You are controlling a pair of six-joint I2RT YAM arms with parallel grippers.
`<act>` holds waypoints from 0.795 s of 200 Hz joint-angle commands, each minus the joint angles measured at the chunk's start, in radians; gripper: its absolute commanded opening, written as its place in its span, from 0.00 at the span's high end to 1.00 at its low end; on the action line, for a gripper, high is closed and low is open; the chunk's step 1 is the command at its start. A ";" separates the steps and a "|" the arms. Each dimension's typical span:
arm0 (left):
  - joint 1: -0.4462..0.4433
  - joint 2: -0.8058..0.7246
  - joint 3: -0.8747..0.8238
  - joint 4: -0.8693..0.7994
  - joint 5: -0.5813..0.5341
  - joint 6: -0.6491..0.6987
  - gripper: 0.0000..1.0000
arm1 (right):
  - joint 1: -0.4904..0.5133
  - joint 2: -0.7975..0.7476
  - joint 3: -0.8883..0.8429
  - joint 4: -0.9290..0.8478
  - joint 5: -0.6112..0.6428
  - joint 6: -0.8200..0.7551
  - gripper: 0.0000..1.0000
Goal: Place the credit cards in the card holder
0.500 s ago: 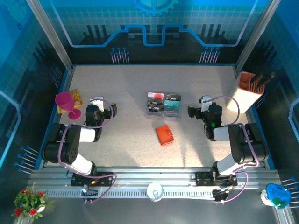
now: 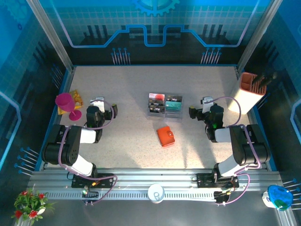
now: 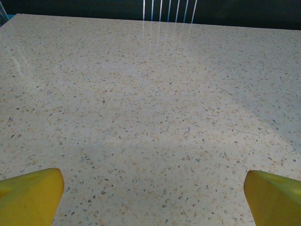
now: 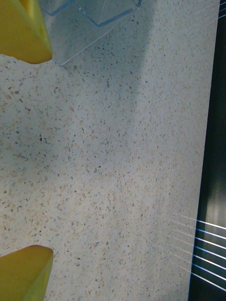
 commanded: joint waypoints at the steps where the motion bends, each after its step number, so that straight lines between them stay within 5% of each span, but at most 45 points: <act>1: 0.005 0.003 0.015 0.018 0.019 -0.006 0.01 | -0.012 -0.001 0.018 0.018 -0.012 -0.008 0.00; 159: 0.006 0.004 0.015 0.014 0.022 -0.009 0.01 | -0.019 -0.001 0.017 0.018 -0.025 -0.002 0.00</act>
